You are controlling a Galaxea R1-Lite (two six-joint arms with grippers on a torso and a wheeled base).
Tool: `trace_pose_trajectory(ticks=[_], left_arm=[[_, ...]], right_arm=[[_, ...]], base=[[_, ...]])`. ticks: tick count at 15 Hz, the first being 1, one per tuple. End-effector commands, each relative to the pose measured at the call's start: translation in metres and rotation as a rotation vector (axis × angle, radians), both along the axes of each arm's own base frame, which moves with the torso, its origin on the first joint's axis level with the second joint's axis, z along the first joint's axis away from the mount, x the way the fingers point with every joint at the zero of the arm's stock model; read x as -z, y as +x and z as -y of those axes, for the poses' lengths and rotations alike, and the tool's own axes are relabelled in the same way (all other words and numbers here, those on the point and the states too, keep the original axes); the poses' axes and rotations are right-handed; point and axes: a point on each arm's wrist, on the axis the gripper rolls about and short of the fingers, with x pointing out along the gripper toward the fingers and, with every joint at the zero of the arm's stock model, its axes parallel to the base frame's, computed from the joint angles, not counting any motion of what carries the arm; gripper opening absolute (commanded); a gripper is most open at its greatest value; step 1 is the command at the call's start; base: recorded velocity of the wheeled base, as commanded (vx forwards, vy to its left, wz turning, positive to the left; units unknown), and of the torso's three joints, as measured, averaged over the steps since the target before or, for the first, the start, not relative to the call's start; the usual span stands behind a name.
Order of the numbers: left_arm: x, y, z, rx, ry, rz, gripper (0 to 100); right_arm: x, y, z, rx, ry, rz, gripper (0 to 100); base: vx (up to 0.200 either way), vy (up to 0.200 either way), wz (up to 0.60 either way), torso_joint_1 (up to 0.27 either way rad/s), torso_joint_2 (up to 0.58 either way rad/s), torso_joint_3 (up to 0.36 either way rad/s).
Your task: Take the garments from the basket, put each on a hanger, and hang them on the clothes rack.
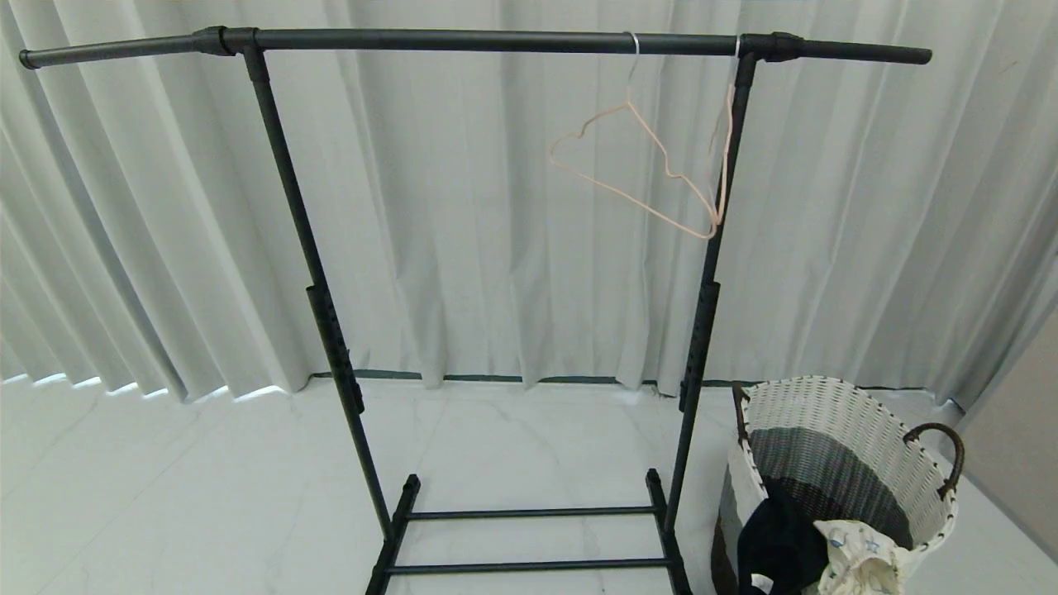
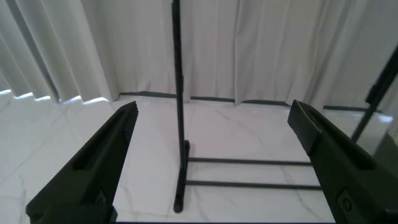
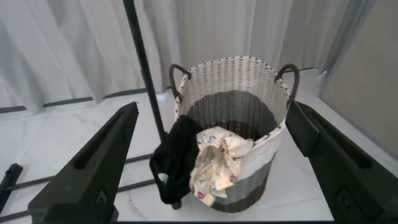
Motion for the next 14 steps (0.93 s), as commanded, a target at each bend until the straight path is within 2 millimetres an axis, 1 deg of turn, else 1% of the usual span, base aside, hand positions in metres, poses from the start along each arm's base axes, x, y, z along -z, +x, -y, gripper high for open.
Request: trace_pose_trajectory(ticks=[1, 5, 11, 14], left_arm=[[-0.0001, 0.0000, 0.0000, -0.002, -0.001, 0.001, 100], [-0.0001, 0.0000, 0.0000, -0.002, -0.007, 0.001, 100], [-0.0001, 0.0000, 0.0000, -0.002, -0.013, 0.001, 100], [-0.0001, 0.0000, 0.0000, -0.002, -0.013, 0.001, 100]], right_arm=[[0.0000, 0.0000, 0.0000, -0.001, 0.000, 0.000, 100], [0.0000, 0.0000, 0.0000, -0.001, -0.003, 0.000, 100], [0.0000, 0.0001, 0.0000, -0.001, 0.000, -0.001, 100], [-0.0002, 0.0000, 0.0000, -0.003, -0.014, 0.000, 100]], base=[[0.000, 0.000, 0.00, 0.000, 0.00, 0.000], [0.000, 0.000, 0.00, 0.000, 0.00, 0.000], [0.200, 0.000, 0.00, 0.002, 0.00, 0.004], [0.000, 0.000, 0.00, 0.000, 0.00, 0.000]])
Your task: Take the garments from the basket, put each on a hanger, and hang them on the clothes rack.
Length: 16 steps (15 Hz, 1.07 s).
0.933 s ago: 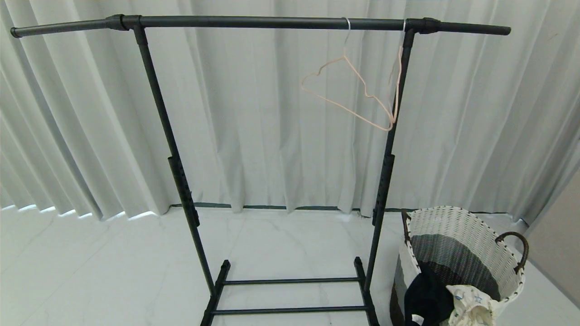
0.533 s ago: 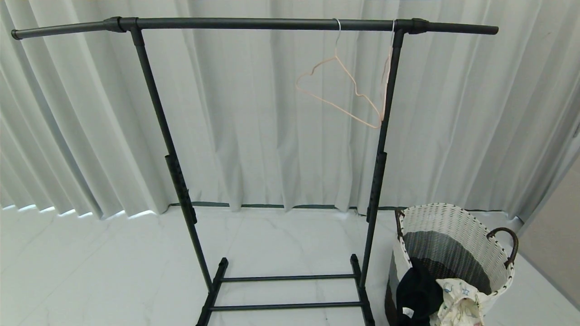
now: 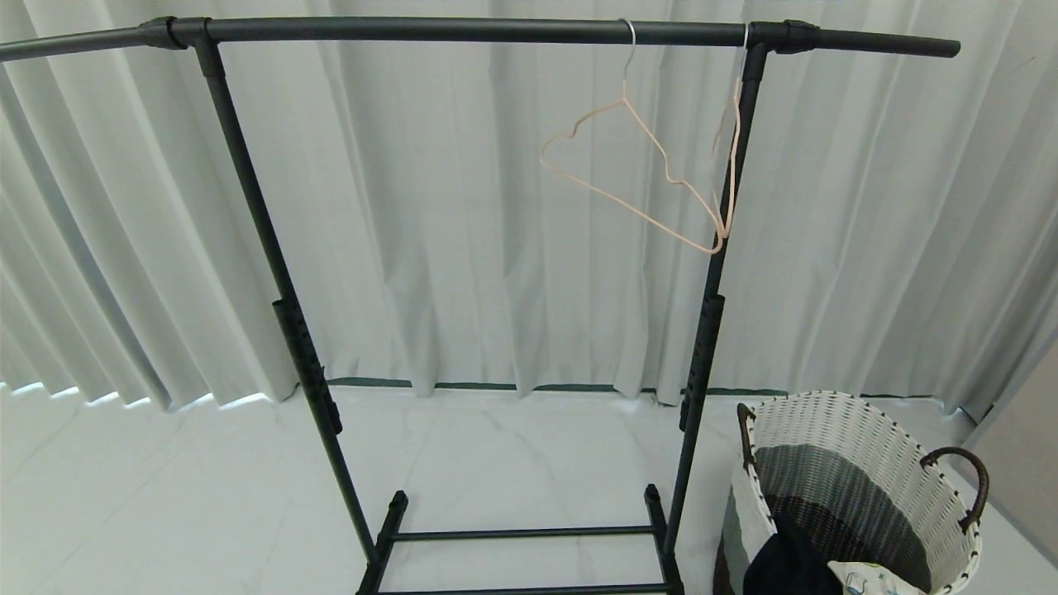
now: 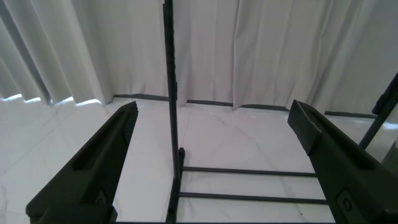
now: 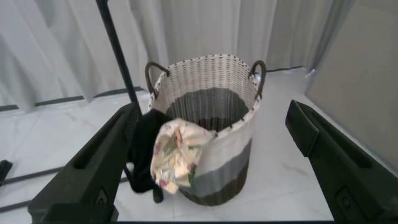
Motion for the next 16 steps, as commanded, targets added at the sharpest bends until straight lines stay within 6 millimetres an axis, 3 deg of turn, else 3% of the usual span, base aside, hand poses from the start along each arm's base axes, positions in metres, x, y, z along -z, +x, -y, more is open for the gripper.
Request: trace_pose_trajectory(ticks=[1, 2, 3, 5, 7, 11, 16], left_arm=[[0.000, 0.000, 0.000, -0.001, 0.001, 0.002, 100], [0.000, 0.000, 0.000, -0.001, 0.001, 0.002, 100], [0.000, 0.000, 0.000, -0.001, 0.001, 0.002, 100], [0.000, 0.000, 0.000, -0.001, 0.001, 0.002, 100], [0.000, 0.000, 0.000, -0.001, 0.001, 0.002, 100], [0.000, 0.000, 0.000, -0.001, 0.001, 0.002, 100], [0.000, 0.000, 0.000, -0.001, -0.001, 0.002, 100]], right_arm=[[-0.004, 0.000, -0.001, -0.031, -0.047, 0.023, 100], [-0.013, -0.002, -0.002, -0.078, -0.055, 0.057, 100], [-0.046, -0.005, -0.003, -0.201, -0.065, 0.082, 100], [-0.062, 0.006, -0.003, -0.257, -0.151, -0.004, 100], [-0.070, 0.034, -0.005, -0.322, -0.277, -0.219, 100], [-0.066, 0.091, -0.011, -0.431, -0.450, -0.573, 100], [-0.049, 0.127, -0.007, -0.433, -0.660, -0.837, 100]], base=[[0.000, 0.000, 0.00, 0.000, 0.00, 0.000], [0.000, 0.000, 0.00, 0.000, 0.00, 0.000], [0.000, 0.000, 0.00, 0.000, 0.00, 0.000], [0.000, 0.000, 0.00, 0.000, 0.00, 0.000], [0.000, 0.000, 0.00, 0.000, 0.00, 0.000], [0.000, 0.000, 0.00, 0.000, 0.00, 0.000], [0.000, 0.000, 0.00, 0.000, 0.00, 0.000]])
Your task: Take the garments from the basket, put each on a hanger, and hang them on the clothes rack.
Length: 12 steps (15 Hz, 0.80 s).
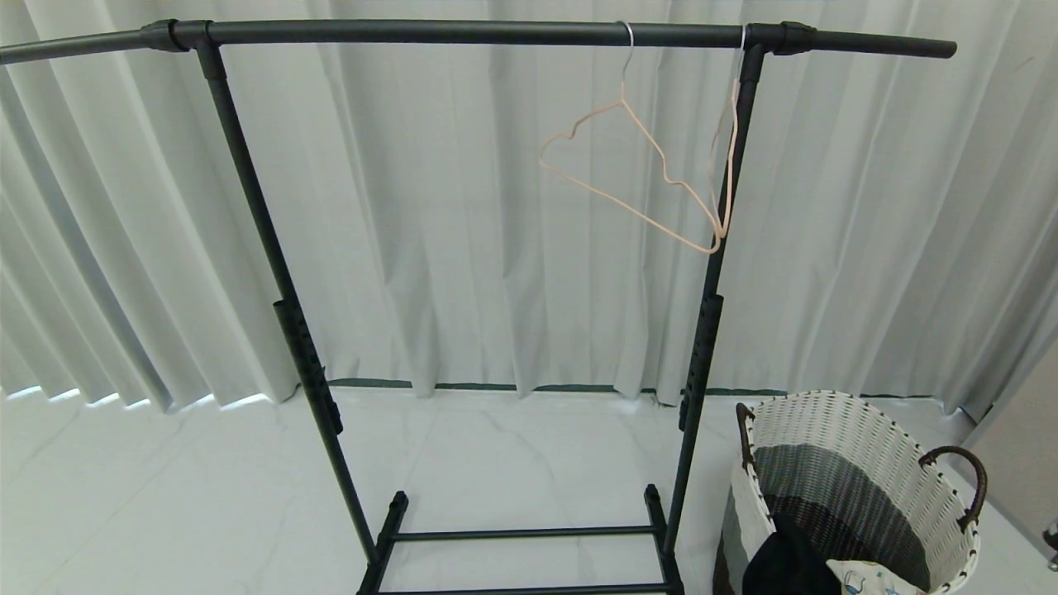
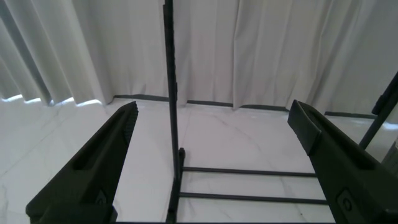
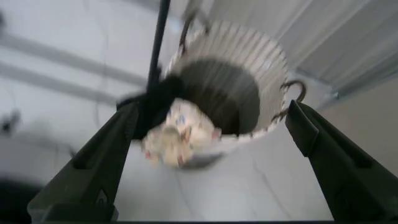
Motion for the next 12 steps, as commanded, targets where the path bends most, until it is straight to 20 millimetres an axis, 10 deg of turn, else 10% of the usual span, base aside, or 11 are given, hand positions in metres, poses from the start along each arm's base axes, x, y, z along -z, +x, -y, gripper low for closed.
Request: trace_pose_trajectory(ticks=[1, 12], left_arm=[[0.000, 0.000, 0.000, -0.001, -0.001, 0.000, 100], [0.000, 0.000, 0.000, -0.001, -0.001, 0.000, 100]], right_arm=[[0.016, 0.032, 0.003, 0.027, -0.145, -0.194, 100], [0.072, 0.106, -0.002, -0.036, -0.237, -0.371, 100]], base=[[0.000, 0.000, 0.00, 0.000, 0.00, 0.000], [0.000, 0.000, 0.00, 0.000, 0.00, 0.000]])
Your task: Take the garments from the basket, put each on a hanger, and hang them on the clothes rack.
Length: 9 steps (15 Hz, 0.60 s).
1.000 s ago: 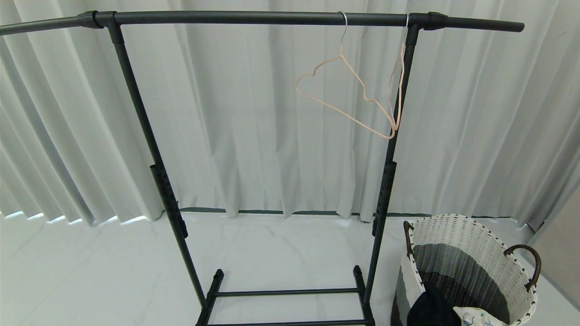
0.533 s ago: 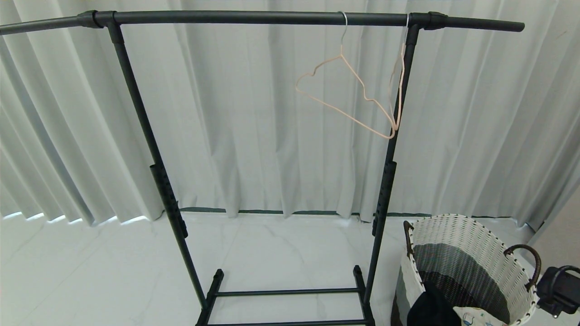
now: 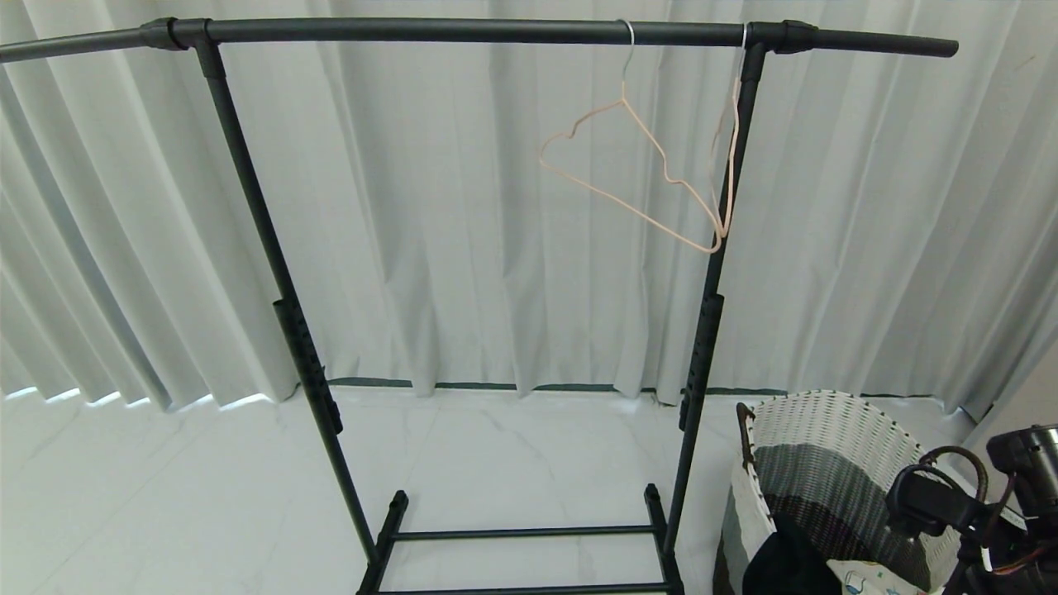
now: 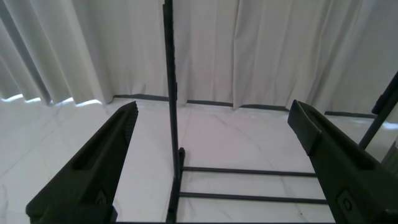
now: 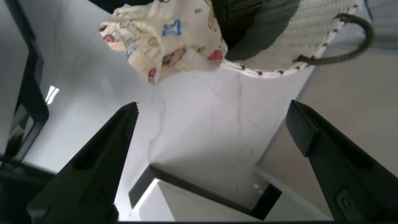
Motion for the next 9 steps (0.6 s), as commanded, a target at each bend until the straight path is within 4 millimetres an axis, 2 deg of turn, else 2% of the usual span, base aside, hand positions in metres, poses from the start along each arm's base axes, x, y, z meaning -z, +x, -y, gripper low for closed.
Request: trace_pose_trajectory(ticks=[1, 5, 9], left_arm=[[0.0000, 0.0000, 0.0000, -0.001, -0.001, 0.000, 100], [0.0000, 0.0000, 0.0000, -0.001, 0.001, 0.000, 100], [0.0000, 0.0000, 0.0000, -0.001, -0.001, 0.000, 100]], right_arm=[[0.0076, 0.0034, 0.0000, 0.003, -0.006, -0.039, 100], [0.0050, 0.0040, -0.0009, -0.001, -0.003, -0.023, 100], [0.0043, 0.0044, -0.0030, -0.014, 0.002, -0.017, 100]], base=[[0.000, 0.000, 0.00, 0.000, 0.00, 0.000], [0.000, 0.000, 0.00, -0.008, 0.03, 0.018], [0.000, 0.000, 0.00, -0.096, 0.34, 0.250]])
